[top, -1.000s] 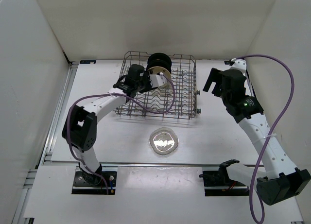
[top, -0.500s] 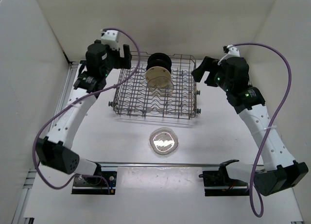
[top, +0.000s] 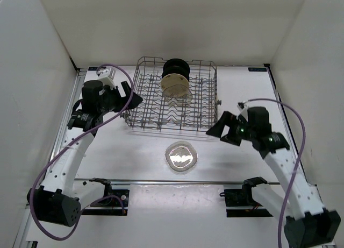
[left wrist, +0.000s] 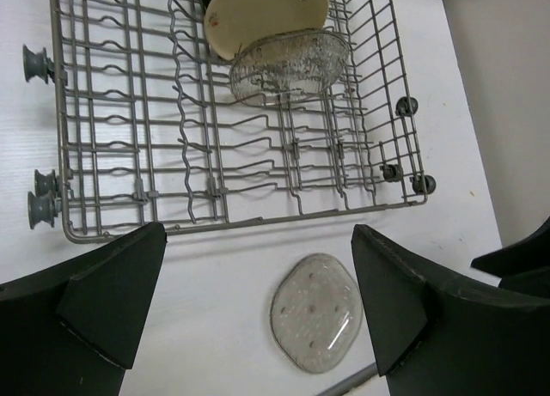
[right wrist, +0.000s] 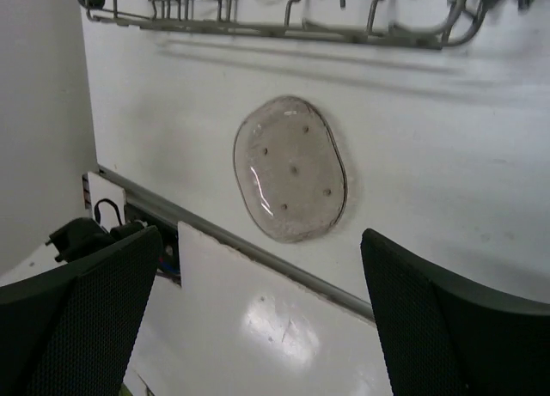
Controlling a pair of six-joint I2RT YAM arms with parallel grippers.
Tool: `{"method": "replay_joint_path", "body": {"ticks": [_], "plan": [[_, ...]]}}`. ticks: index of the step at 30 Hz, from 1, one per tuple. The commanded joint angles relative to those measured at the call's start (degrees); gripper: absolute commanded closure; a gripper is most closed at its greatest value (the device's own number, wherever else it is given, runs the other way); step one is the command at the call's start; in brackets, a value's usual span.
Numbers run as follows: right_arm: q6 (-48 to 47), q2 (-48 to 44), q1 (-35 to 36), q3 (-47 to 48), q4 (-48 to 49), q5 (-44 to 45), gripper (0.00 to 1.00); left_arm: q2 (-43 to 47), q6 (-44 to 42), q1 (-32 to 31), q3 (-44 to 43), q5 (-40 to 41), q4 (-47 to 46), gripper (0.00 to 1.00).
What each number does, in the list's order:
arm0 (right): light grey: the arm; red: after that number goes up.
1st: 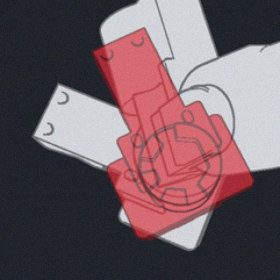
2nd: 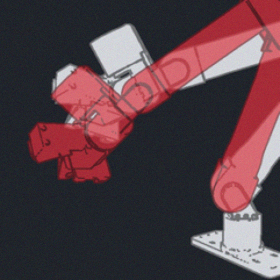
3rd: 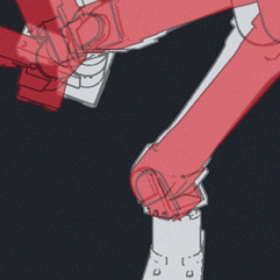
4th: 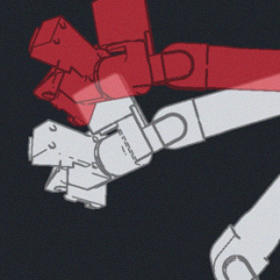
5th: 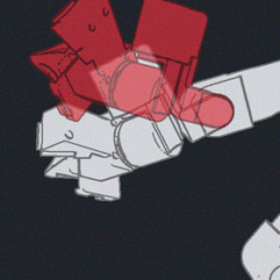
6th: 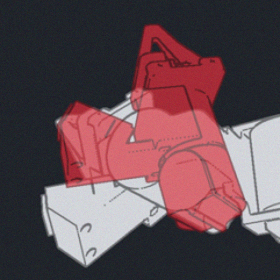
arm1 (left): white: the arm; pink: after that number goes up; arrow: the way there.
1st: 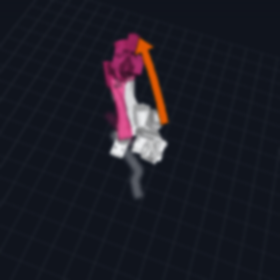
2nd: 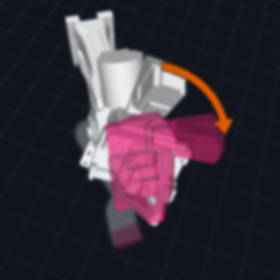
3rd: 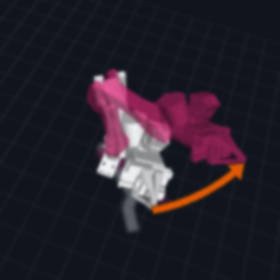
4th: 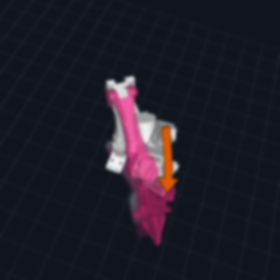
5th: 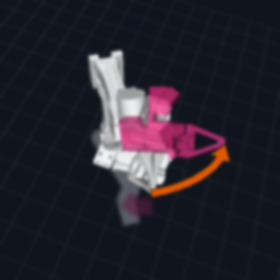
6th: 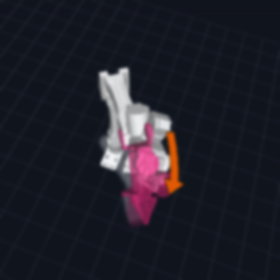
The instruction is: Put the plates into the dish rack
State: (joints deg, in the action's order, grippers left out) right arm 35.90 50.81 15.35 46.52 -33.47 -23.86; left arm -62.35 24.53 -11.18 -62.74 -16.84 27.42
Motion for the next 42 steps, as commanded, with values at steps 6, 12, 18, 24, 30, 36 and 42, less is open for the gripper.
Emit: {"method": "replay_joint_path", "body": {"ticks": [6,12,18,24,30,36,42], "plan": [[1.0,-19.4,0.0,-17.8,1.0,1.4,0.01,1.3,1.8,2.5,-0.1,-7.0,-0.3,0.0],[1.5,-25.2,0.0,-28.7,4.5,2.0,0.05,-0.7,2.4,2.5,-2.6,-6.4,-0.3,0.0],[6.2,-23.7,1.3,-36.9,15.9,1.5,0.05,-2.3,3.5,2.5,-4.5,-6.4,-0.3,0.0],[9.4,-14.4,10.5,-37.8,25.8,7.7,0.06,-2.3,3.5,2.5,-4.0,-5.8,-0.3,0.0],[11.8,-6.3,19.9,-35.0,29.1,15.1,0.06,-0.7,3.5,2.5,-3.4,-5.8,-0.3,0.0],[14.7,-3.7,24.1,-35.0,31.2,21.3,0.16,-0.7,3.0,2.5,-3.4,-5.8,-0.3,0.0],[15.8,0.3,26.0,-34.5,34.2,24.3,0.23,-0.1,3.0,2.5,-2.9,-5.8,-0.3,0.0]]}}
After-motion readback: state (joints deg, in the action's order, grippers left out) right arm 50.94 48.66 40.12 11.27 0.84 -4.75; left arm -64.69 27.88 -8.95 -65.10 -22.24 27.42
